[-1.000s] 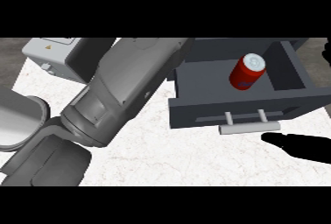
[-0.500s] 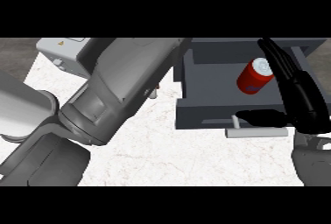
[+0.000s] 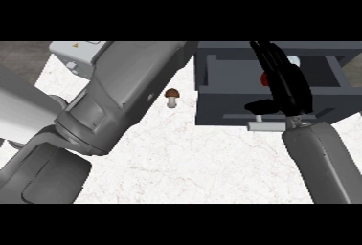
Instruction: Pick up the can, place it into the drawer and close the drawer
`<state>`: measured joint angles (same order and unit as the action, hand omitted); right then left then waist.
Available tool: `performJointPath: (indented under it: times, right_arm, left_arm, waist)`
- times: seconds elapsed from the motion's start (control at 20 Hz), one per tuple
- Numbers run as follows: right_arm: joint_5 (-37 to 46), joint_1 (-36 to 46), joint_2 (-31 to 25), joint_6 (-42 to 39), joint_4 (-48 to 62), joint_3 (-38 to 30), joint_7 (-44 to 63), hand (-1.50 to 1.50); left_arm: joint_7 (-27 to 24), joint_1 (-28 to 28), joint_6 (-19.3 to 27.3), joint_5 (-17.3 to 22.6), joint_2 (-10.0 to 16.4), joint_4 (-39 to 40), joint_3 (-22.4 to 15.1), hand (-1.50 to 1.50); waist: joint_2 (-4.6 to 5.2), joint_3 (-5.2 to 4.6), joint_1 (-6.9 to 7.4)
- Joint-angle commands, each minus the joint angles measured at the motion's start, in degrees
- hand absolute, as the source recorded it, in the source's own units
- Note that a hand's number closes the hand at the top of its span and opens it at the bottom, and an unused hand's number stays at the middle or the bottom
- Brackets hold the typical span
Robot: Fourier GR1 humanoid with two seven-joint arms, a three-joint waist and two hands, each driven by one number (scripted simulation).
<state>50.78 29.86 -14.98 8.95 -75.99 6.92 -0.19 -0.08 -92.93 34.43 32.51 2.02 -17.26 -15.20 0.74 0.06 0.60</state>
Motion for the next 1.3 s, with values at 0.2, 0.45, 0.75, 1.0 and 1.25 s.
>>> performJointPath:
  times: [0.2,0.45,0.75,1.0,1.25]
  right_arm:
    - [6.68,9.64,3.38,13.30,23.32,-2.32,-4.28,-1.50]
    - [10.04,16.87,6.79,22.63,33.05,-4.54,-1.66,-1.50]
    - [10.20,22.61,5.72,29.47,43.58,-7.98,-4.39,-1.50]
    - [11.61,31.76,5.16,29.45,50.13,-9.48,-1.49,-1.50]
    - [11.54,34.77,3.47,30.96,54.55,-10.69,-3.62,-1.50]
  left_arm:
    - [1.00,3.09,-0.16,-1.48,2.81,-3.36,0.21,-1.50]
    - [4.51,4.54,-3.28,-2.24,6.17,-5.71,-0.40,-1.50]
    - [8.05,8.53,-2.31,-3.05,7.43,-12.77,-1.74,-1.50]
    - [8.98,12.30,-3.36,-3.51,10.31,-16.20,-1.97,-1.50]
    - [11.72,14.11,-5.38,-3.58,12.75,-20.98,-2.60,-1.50]
  waist:
    - [-0.18,0.00,1.69]
    - [-0.06,0.00,2.33]
    - [-0.42,-0.01,4.03]
    - [-0.10,-0.04,5.03]
    - [0.14,-0.01,6.01]
